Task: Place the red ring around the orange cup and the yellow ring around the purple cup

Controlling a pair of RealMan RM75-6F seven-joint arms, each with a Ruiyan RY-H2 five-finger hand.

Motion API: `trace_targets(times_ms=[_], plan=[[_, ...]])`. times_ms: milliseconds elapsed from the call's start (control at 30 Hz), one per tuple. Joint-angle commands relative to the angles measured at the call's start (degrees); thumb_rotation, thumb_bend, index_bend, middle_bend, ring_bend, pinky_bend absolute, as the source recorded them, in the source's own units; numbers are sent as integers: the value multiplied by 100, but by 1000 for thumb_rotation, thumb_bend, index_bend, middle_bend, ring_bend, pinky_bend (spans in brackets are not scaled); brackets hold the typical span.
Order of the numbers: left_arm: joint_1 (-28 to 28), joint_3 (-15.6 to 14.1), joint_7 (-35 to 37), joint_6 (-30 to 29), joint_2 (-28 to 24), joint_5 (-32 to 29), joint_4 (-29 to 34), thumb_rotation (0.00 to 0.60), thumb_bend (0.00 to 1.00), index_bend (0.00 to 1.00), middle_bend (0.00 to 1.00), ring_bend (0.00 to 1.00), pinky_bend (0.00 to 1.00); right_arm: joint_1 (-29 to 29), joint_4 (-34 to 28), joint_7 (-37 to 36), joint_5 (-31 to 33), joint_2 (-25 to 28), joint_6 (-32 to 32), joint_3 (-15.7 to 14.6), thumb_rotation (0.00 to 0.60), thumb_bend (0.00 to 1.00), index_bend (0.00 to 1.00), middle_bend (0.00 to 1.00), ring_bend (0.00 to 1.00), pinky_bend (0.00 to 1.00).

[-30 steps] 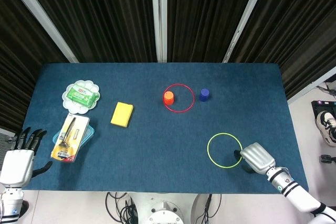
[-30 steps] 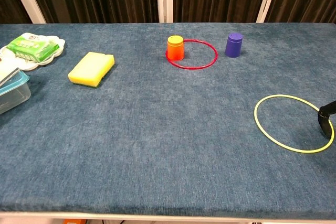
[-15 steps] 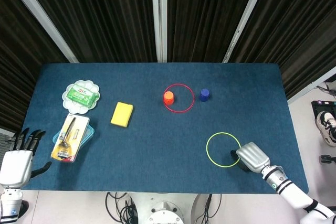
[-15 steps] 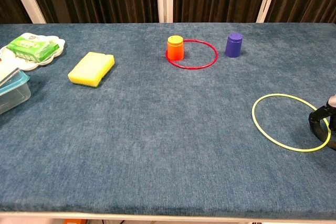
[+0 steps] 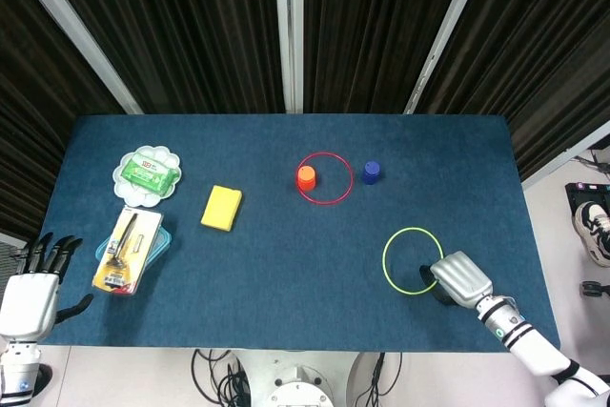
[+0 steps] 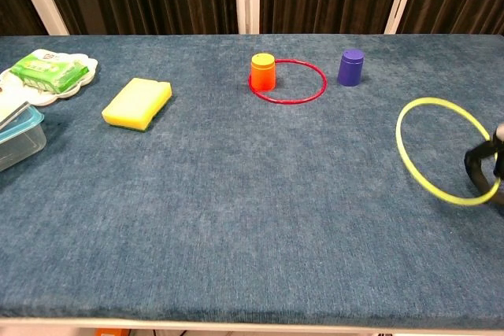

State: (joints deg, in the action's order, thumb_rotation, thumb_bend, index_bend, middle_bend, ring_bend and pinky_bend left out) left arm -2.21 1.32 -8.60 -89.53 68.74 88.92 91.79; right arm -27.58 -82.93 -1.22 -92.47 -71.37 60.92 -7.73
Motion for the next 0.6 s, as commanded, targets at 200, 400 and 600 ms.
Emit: trace_targets(times_ms=[200, 400, 600], plan=[[-21, 4, -26, 19, 1, 13, 21, 600, 123, 156, 125, 16, 0, -661, -90, -211, 713, 249, -706, 815, 600, 327, 636, 923, 970, 1000], [-3, -1, -77, 22, -20, -24, 64, 600, 123, 156, 125, 16, 0, -1457, 243, -74, 1458, 94, -1853, 1381, 600, 327, 637, 923, 965, 1000], [14, -4, -125, 53, -41, -96, 115, 600, 122, 156, 125, 16, 0, -2108, 899, 169, 2222, -363, -2811, 1667, 600, 327, 635, 923, 958, 1000]])
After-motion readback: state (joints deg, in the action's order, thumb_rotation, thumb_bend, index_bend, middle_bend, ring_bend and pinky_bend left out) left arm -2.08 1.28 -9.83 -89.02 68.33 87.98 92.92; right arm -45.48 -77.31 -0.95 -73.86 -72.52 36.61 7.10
